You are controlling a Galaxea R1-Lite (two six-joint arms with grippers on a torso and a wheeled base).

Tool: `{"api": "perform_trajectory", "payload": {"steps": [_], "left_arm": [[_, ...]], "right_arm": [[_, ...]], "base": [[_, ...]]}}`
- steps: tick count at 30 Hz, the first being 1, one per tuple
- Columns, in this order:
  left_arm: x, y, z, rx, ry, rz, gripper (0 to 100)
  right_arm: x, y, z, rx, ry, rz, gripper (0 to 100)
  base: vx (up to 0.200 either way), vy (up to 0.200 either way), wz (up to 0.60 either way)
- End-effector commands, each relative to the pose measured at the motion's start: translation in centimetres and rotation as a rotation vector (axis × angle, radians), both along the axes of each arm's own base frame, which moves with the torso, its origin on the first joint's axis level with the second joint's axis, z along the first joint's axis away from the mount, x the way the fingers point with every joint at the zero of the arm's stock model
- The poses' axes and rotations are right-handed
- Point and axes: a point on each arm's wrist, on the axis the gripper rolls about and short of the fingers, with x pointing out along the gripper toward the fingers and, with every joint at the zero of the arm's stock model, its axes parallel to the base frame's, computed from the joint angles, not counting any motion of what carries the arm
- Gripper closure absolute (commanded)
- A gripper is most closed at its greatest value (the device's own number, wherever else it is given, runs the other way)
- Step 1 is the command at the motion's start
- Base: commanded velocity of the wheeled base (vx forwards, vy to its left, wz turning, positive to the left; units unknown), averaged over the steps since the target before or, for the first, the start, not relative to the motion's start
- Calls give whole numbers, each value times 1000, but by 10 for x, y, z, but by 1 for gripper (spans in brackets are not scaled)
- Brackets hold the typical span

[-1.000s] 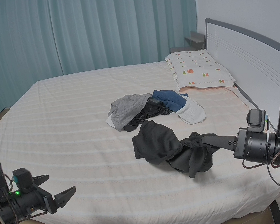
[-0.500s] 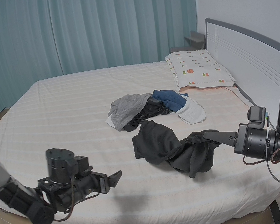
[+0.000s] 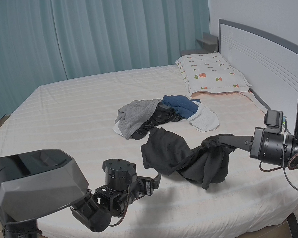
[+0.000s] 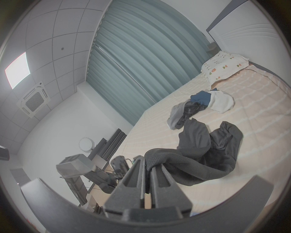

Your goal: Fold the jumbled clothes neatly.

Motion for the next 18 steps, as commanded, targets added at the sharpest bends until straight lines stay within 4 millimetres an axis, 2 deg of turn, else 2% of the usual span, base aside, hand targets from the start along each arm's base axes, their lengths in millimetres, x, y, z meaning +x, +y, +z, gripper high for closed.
{"api": "perform_trajectory", "payload": {"steps": [1,8,15,18], "left_arm": [[9,-13,-30,19,33,0,0],[8,-24,-28,-40,32,-2,0],[5,-28,-29,-60,43,-3,0],[5,-37,-27,-115,44,19,0]], "right_arm": [[-2,1,5,17,-33,4,100],[-9,11,7,35,-57,53,100],[-17,19,25,47,-144,103,100],[-26,18,34,34,-218,122,100]], "base": [[0,0,0],[0,0,0],[0,0,0],[0,0,0]]}}
